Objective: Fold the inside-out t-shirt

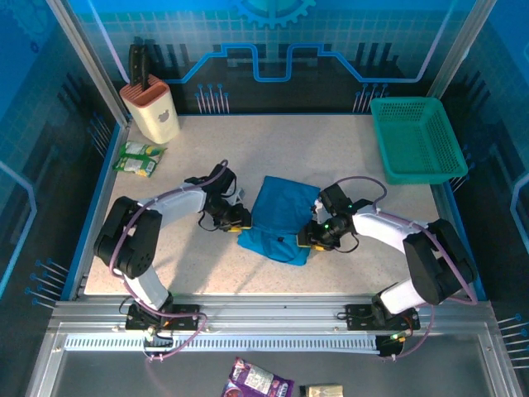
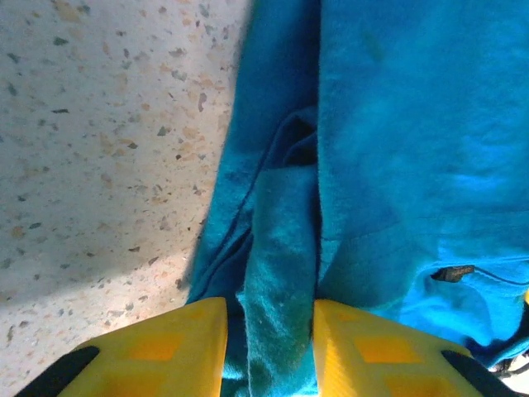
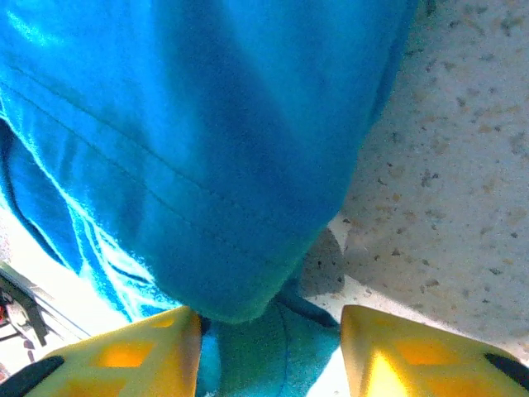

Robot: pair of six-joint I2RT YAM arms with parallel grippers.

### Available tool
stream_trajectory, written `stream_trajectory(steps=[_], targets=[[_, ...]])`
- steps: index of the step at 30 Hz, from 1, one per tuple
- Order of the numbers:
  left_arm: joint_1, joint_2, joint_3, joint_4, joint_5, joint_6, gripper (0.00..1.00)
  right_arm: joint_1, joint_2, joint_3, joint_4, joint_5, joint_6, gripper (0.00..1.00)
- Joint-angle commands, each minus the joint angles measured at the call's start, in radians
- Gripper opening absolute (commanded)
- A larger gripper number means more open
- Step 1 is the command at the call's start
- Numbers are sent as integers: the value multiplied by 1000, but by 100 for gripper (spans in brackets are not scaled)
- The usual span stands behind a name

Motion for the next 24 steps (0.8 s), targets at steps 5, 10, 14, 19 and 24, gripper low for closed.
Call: stream_trajectory(steps=[5,10,14,19,24], targets=[[5,-34,-7,9,78,43,8,8,-3,-9,-8,-22,9,16],[-17,-185,-119,-12,104,24,0,72,-102,-6,-100,22,28,0],[-59,-329,-189,-46,108,-7,0,127,-202,5,-193,63,53,0],[-87,-482,-186,-72,69,-8,0,154,-295,96,-325,149,32,0],[-88,-522,-80,-73,16,39,0,133,-286,256,-407,223,-34,0]])
